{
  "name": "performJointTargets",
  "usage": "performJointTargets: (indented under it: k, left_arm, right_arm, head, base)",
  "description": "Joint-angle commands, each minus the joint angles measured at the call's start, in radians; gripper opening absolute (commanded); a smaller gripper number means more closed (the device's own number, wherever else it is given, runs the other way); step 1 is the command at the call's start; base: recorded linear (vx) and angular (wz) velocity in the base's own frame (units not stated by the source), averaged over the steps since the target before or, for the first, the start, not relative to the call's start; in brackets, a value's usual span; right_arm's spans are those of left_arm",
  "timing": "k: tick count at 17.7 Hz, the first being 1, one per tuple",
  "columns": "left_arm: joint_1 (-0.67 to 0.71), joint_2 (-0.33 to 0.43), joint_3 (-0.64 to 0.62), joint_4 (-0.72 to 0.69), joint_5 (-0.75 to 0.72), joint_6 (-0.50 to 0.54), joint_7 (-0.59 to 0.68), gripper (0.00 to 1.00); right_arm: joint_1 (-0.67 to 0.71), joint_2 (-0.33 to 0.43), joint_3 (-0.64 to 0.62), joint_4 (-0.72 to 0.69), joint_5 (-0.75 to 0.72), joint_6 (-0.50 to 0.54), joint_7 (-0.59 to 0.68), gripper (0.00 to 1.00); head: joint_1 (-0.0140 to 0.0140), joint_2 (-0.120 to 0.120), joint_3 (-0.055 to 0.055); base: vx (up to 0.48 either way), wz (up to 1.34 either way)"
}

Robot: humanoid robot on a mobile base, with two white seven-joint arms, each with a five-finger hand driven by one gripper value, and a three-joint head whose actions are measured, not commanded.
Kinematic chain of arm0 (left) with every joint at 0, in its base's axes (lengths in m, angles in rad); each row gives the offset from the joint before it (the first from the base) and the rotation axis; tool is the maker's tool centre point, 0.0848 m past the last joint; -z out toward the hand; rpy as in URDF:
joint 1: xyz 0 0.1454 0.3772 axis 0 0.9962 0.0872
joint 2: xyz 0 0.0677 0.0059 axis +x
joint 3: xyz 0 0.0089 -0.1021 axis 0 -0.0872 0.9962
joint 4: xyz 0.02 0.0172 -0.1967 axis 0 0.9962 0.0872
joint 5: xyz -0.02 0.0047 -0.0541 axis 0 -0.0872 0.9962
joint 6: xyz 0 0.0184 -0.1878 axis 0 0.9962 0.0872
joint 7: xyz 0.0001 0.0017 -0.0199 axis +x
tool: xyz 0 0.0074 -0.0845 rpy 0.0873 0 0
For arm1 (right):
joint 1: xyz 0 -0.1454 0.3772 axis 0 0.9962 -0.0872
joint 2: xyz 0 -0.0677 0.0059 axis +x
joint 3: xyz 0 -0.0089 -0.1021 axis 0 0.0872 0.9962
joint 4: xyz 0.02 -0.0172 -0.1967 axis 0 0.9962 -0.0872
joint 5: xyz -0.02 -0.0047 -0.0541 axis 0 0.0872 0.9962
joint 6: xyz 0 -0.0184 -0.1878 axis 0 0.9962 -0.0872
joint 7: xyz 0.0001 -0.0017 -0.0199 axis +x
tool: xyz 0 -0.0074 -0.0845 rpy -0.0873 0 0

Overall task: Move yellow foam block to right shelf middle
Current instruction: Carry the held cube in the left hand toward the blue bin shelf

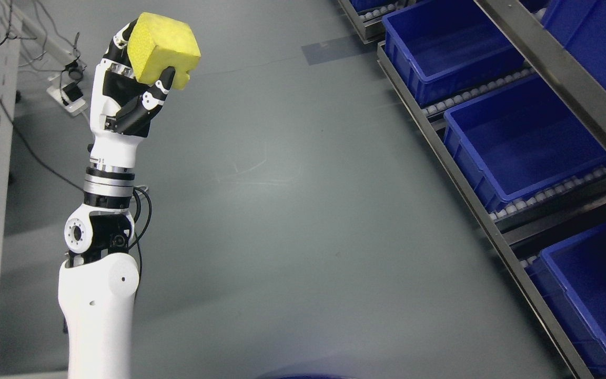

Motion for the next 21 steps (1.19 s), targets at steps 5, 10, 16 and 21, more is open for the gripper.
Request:
performJointTargets:
  k: [5, 10, 16, 21]
  left_arm:
    - [0.021, 0.040, 0.002, -0.100, -0.003, -0.002, 0.000, 0.16]
    - [0.009, 0.055, -0.021, -0.140, -0.006, -0.002, -0.001, 0.16]
    - [-0.043, 0.069, -0.067, -0.179, -0.022, 0.007, 0.000, 0.15]
    - [-0.238, 0.298, -0.140, -0.177, -0.126, 0.104, -0.001, 0.14]
  right_arm:
    - [0.023, -0.017, -0.012, -0.017, 0.003, -0.001, 0.001, 1.00]
    - [0.025, -0.017, -0.012, -0.017, 0.003, -0.001, 0.001, 1.00]
    - [0.023, -0.017, -0.012, -0.017, 0.003, -0.001, 0.001, 1.00]
    - [0.025, -0.017, -0.012, -0.017, 0.003, -0.001, 0.001, 1.00]
  head:
    - [0.0000, 0.000, 0.000]
    - [0.0000, 0.000, 0.000]
    - [0.0000, 0.000, 0.000]
    - [0.0000, 0.000, 0.000]
  base:
    - [0.354, -0.47]
    - [0.323, -0.58]
    - [0.274, -0.69]
    - [0.193, -0.71]
